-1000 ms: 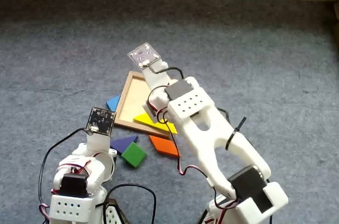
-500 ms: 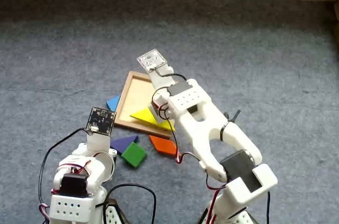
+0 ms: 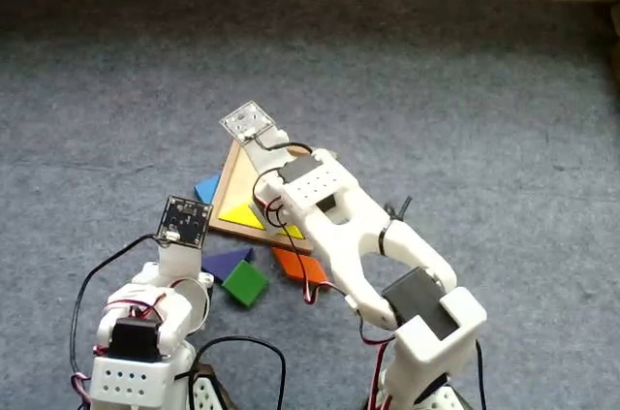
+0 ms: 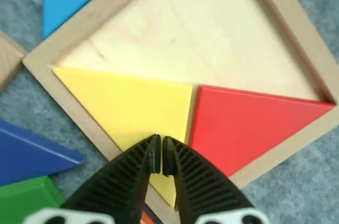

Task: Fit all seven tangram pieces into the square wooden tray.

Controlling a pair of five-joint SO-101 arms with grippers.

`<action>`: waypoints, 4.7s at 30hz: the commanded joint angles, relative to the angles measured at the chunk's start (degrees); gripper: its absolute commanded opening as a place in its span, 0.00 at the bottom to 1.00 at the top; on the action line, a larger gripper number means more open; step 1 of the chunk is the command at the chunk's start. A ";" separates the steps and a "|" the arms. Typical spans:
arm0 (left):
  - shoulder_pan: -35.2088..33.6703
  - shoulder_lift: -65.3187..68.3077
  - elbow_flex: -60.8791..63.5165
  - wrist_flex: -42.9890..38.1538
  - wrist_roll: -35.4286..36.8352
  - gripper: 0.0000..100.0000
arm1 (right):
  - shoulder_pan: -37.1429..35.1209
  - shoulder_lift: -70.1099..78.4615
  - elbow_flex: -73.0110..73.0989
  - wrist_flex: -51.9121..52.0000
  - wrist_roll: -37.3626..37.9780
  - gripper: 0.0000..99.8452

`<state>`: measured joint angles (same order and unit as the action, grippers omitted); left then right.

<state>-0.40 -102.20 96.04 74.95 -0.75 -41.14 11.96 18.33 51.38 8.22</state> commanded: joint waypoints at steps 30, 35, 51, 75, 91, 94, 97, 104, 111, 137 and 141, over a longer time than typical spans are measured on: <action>-0.84 -0.48 1.10 0.26 0.44 0.01 | 14.90 -1.80 -1.80 12.70 10.02 0.03; -0.84 -0.48 1.10 0.26 0.44 0.01 | 15.08 -13.41 1.54 14.99 9.93 0.03; -0.84 -0.48 1.10 0.26 0.44 0.01 | 17.89 -41.45 21.41 7.87 2.90 0.03; -0.57 -0.48 1.10 0.26 0.44 0.01 | 27.30 -90.42 53.49 7.34 1.41 0.03; 1.89 -0.48 -11.21 0.53 0.26 0.01 | 27.47 -112.04 68.62 2.77 1.41 0.03; -1.01 -0.48 -19.82 0.18 -4.48 0.01 | 27.56 -116.35 70.90 2.77 1.41 0.03; -3.65 -0.48 -26.15 0.18 -18.37 0.01 | 27.65 -117.23 71.96 2.77 1.41 0.03; -7.60 0.13 -31.16 0.18 -27.34 0.01 | 29.76 -116.88 72.40 0.57 1.41 0.03; -11.03 6.02 -33.36 0.35 -27.52 0.07 | 29.93 -116.88 74.07 0.22 1.41 0.03; -11.21 79.34 -53.58 -19.43 -19.25 0.24 | 29.76 -116.88 76.53 -2.86 1.85 0.03; -11.30 81.54 -53.49 -22.95 -19.25 0.24 | 29.76 -116.88 76.53 -2.86 1.85 0.03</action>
<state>-10.95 -21.14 45.32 54.81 -20.70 -11.96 -104.26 95.16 50.07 10.07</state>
